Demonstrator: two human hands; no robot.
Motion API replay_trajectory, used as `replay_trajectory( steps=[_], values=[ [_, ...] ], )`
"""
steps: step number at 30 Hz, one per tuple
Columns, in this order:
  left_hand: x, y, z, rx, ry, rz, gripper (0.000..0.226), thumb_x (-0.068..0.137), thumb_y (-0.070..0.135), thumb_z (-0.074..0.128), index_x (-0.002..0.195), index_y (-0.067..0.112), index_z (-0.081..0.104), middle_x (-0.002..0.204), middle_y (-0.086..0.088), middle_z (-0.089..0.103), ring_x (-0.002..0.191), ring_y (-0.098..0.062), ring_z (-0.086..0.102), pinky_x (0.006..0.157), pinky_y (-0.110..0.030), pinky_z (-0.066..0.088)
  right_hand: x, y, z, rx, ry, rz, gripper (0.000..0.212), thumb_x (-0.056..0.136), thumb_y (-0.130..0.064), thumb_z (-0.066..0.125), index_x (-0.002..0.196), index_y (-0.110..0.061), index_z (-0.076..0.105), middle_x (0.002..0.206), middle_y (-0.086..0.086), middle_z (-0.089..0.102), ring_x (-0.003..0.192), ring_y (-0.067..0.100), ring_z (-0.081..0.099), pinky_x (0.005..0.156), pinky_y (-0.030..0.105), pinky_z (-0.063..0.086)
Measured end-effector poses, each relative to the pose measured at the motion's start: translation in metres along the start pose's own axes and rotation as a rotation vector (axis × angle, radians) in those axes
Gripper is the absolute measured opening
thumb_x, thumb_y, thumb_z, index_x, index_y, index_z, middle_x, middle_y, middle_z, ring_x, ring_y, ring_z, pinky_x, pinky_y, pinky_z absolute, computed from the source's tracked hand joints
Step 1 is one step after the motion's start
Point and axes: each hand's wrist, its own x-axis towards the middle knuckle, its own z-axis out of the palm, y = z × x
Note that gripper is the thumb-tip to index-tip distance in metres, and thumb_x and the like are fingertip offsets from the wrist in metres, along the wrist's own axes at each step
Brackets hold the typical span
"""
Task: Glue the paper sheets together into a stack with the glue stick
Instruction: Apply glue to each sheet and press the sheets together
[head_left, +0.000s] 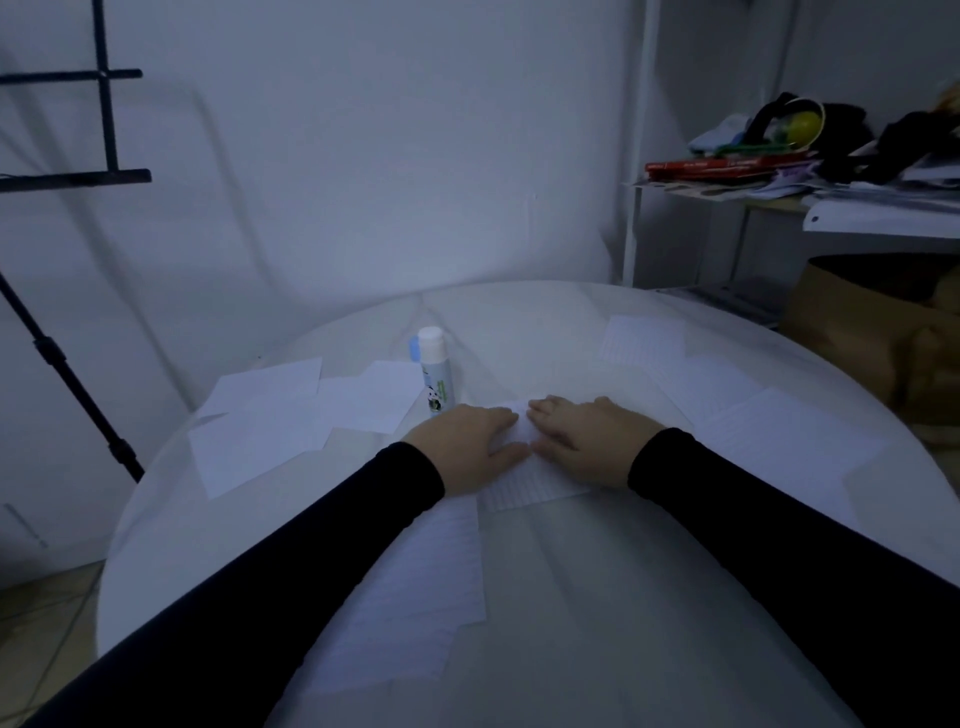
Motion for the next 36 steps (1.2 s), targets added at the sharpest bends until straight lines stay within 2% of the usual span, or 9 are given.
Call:
replay_trajectory(
  steps=[3,5,7,20,27,29,33,34,36],
  values=[
    [-0.011,0.004,0.0,-0.008,-0.117,0.024,0.054,0.092,0.056,0.044,0.128,0.017,0.051,0.131,-0.006,0.057,0.121,-0.029,0.052,0.097,-0.033,0.041,-0.01,-0.002,0.005,0.075,-0.009,-0.053,0.055,0.099,-0.039,0.036,0.149,-0.019,0.024,0.158,-0.005,0.016,0.143,0.014,0.022,0.116,0.039,0.019],
    [-0.016,0.004,0.001,0.006,-0.216,0.034,0.065,0.093,0.056,0.045,0.147,0.021,0.034,0.156,0.0,0.027,0.141,-0.02,0.031,0.113,-0.033,0.027,-0.014,-0.001,0.011,0.081,-0.061,-0.073,0.055,0.099,-0.041,0.036,0.149,-0.021,0.024,0.158,-0.007,0.013,0.145,0.011,0.017,0.117,0.04,0.017],
    [-0.017,-0.001,0.0,-0.022,-0.24,0.034,0.07,0.092,0.056,0.046,0.151,0.026,0.023,0.16,0.007,0.013,0.145,-0.012,0.019,0.118,-0.03,0.016,-0.015,0.001,0.013,0.092,-0.093,-0.073,0.054,0.1,-0.041,0.035,0.149,-0.023,0.023,0.158,-0.009,0.01,0.145,0.008,0.011,0.118,0.043,0.015],
    [-0.022,-0.013,-0.013,-0.052,-0.16,-0.047,0.066,0.089,0.054,0.055,0.145,0.025,0.039,0.155,0.013,0.027,0.141,-0.012,0.028,0.112,-0.022,0.019,-0.024,0.024,0.008,0.068,-0.074,-0.023,0.044,0.101,-0.031,0.037,0.144,-0.021,0.037,0.157,-0.008,0.019,0.145,0.009,0.014,0.118,0.04,0.015],
    [-0.009,-0.002,-0.009,-0.004,-0.208,-0.069,0.076,0.087,0.062,0.051,0.148,0.023,0.031,0.157,0.011,0.022,0.143,-0.016,0.025,0.115,-0.029,0.019,-0.024,0.02,-0.002,0.012,-0.105,0.086,0.046,0.095,-0.05,0.041,0.139,-0.035,0.043,0.159,-0.007,0.013,0.147,0.016,0.004,0.114,0.052,0.004],
    [-0.007,-0.003,-0.01,0.002,-0.192,-0.076,0.077,0.086,0.063,0.053,0.148,0.021,0.034,0.156,0.008,0.026,0.142,-0.016,0.027,0.114,-0.028,0.02,-0.025,0.022,-0.005,0.064,-0.068,0.146,0.046,0.091,-0.051,0.05,0.133,-0.034,0.051,0.157,-0.005,0.022,0.145,0.018,0.014,0.114,0.047,0.01],
    [-0.004,0.004,-0.003,0.026,-0.082,-0.121,0.07,0.085,0.064,0.052,0.132,0.013,0.054,0.139,-0.005,0.052,0.13,-0.022,0.044,0.107,-0.031,0.034,-0.023,0.017,-0.001,0.139,0.157,0.293,0.055,0.083,-0.061,0.055,0.112,-0.016,0.066,0.122,0.003,0.06,0.116,0.023,0.051,0.1,0.036,0.035],
    [-0.003,0.006,0.0,0.025,-0.043,-0.13,0.069,0.084,0.065,0.053,0.126,0.011,0.058,0.132,-0.006,0.057,0.125,-0.022,0.048,0.103,-0.032,0.038,-0.023,0.015,0.001,0.123,0.199,0.328,0.056,0.079,-0.067,0.055,0.09,-0.014,0.066,0.099,0.003,0.063,0.101,0.024,0.055,0.088,0.033,0.04],
    [-0.001,0.009,0.004,-0.009,0.041,-0.144,0.067,0.08,0.065,0.058,0.122,0.014,0.062,0.125,-0.005,0.061,0.12,-0.02,0.052,0.1,-0.031,0.042,-0.024,0.007,0.003,0.107,0.223,0.384,0.062,0.069,-0.074,0.06,0.059,-0.016,0.04,0.07,0.001,0.043,0.078,0.023,0.048,0.069,0.03,0.035]
  ],
)
